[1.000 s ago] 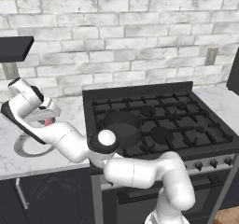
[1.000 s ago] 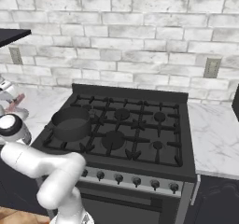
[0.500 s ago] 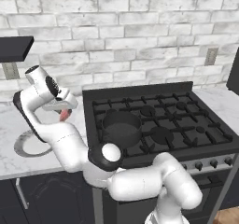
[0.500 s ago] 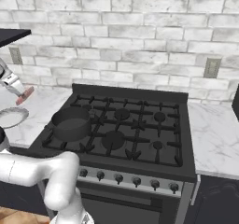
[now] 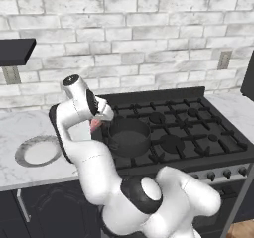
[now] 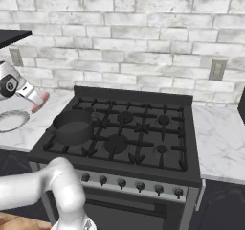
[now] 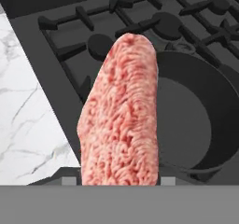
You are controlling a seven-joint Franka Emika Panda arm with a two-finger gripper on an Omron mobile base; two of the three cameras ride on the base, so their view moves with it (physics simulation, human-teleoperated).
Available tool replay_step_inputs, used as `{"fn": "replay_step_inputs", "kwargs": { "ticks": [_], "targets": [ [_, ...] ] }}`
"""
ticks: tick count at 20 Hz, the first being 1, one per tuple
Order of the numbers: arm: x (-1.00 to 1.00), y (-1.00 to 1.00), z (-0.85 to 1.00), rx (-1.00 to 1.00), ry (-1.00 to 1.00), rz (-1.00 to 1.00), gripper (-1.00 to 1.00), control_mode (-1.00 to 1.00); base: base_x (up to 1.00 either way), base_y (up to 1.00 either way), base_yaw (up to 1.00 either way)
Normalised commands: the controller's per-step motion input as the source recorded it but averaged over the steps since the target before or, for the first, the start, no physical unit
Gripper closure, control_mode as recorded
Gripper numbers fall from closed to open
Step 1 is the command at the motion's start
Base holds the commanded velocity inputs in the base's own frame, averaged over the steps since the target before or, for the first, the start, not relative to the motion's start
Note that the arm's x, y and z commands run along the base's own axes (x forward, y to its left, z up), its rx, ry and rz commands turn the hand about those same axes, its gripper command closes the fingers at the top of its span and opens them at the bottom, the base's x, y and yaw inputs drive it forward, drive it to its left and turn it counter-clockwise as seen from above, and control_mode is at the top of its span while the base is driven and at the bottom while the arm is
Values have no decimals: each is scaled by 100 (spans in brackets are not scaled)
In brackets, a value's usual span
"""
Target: Retrieve the frozen meat and place it in the pot on a burner. Then turn the burner on.
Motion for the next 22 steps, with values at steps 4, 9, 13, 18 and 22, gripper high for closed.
{"fn": "replay_step_inputs", "kwargs": {
  "ticks": [4, 9, 13, 18, 22],
  "targets": [
    [-33, -92, 64, 19, -5, 0, 100, -100, 0, 0, 0],
    [-9, -46, 18, 6, -2, -1, 100, -100, 0, 0, 0],
    [23, -92, -3, 6, 18, 0, 100, -100, 0, 0, 0],
    [2, -41, -1, 0, 11, 0, 100, -100, 0, 0, 0],
    [0, -6, 0, 0, 5, 0, 100, -100, 0, 0, 0]
  ]
}}
